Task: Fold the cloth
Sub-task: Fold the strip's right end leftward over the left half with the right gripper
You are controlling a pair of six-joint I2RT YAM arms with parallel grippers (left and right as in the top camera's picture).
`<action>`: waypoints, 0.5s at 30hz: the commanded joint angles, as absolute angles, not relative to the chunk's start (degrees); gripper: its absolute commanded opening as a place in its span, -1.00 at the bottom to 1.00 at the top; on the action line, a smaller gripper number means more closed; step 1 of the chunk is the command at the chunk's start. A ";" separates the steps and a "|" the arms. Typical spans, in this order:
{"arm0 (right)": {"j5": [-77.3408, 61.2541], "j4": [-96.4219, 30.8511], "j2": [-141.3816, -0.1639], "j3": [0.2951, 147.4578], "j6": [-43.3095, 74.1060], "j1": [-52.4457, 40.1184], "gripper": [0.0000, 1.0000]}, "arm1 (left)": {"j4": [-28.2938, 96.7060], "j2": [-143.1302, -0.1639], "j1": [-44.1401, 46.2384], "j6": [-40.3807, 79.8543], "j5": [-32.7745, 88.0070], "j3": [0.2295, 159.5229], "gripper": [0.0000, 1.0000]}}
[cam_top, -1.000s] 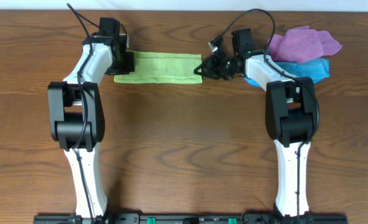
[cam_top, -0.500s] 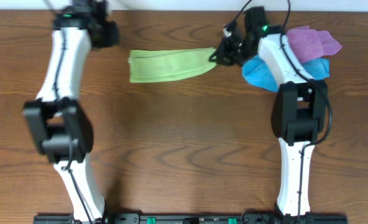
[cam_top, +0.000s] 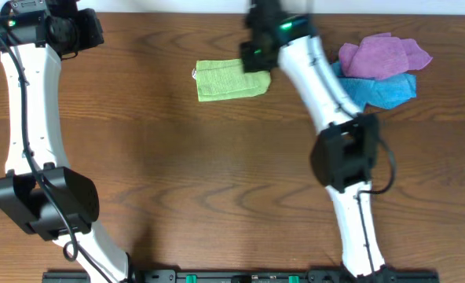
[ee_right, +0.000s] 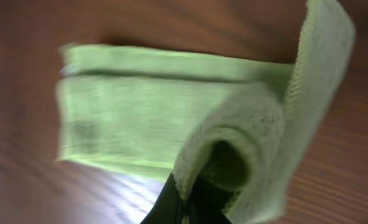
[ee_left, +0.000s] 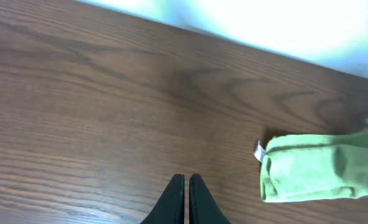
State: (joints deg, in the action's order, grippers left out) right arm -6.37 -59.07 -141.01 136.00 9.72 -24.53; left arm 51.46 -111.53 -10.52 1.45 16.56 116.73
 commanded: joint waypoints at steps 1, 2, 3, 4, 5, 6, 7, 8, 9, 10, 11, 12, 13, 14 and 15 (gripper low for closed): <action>-2.68 -58.00 -143.65 136.18 5.76 -28.73 -0.97 | 52.01 -111.11 -10.48 1.48 17.67 117.34 -0.88; -2.35 -57.52 -143.72 136.18 5.61 -29.54 -0.97 | 52.03 -111.11 -10.48 1.50 17.67 117.34 -0.88; -1.76 -57.06 -143.83 136.18 5.58 -30.22 -0.97 | 52.05 -111.11 -10.48 1.50 17.67 117.34 -0.88; -1.43 -56.53 -143.83 136.18 5.45 -30.89 -0.97 | 52.05 -111.11 -10.48 1.50 17.67 117.34 -0.88; -1.45 -56.18 -143.83 136.18 5.45 -31.29 -0.97 | 52.07 -111.11 -10.48 1.50 17.67 117.34 -0.88; -1.48 -55.94 -143.83 136.18 5.48 -31.62 -0.97 | 52.07 -111.11 -10.48 1.50 17.67 117.34 -0.89; -1.50 -55.90 -143.83 136.18 5.45 -31.83 -0.97 | 52.05 -111.11 -10.48 1.50 17.67 117.34 -0.89; -1.54 -55.99 -143.83 136.16 5.45 -31.92 -0.97 | 52.07 -111.11 -10.48 1.50 17.67 117.34 -0.88; -1.54 -56.14 -143.96 136.16 5.45 -31.99 -0.98 | 52.05 -111.11 -10.48 1.50 17.67 117.34 -0.89; -1.58 -56.16 -144.03 136.16 5.45 -32.01 -0.97 | 52.05 -111.11 -10.48 1.52 17.67 117.32 -0.88; -1.98 -56.12 -144.07 136.16 5.45 -32.01 -0.97 | 52.05 -111.11 -10.48 1.52 17.69 117.34 -0.88; -2.20 -55.99 -144.14 136.16 5.45 -32.03 -0.97 | 52.03 -111.11 -10.48 1.52 17.69 117.34 -0.88; -2.79 -55.68 -144.14 136.16 5.45 -32.10 -0.97 | 52.03 -111.13 -10.48 1.52 17.74 117.34 -0.88; -3.75 -55.27 -144.14 136.16 5.41 -32.18 -0.97 | 52.03 -111.18 -10.48 1.52 17.98 117.34 -0.89; -4.84 -54.74 -144.14 136.16 5.28 -32.32 -0.98 | 52.01 -111.22 -10.48 1.52 18.09 117.32 -0.89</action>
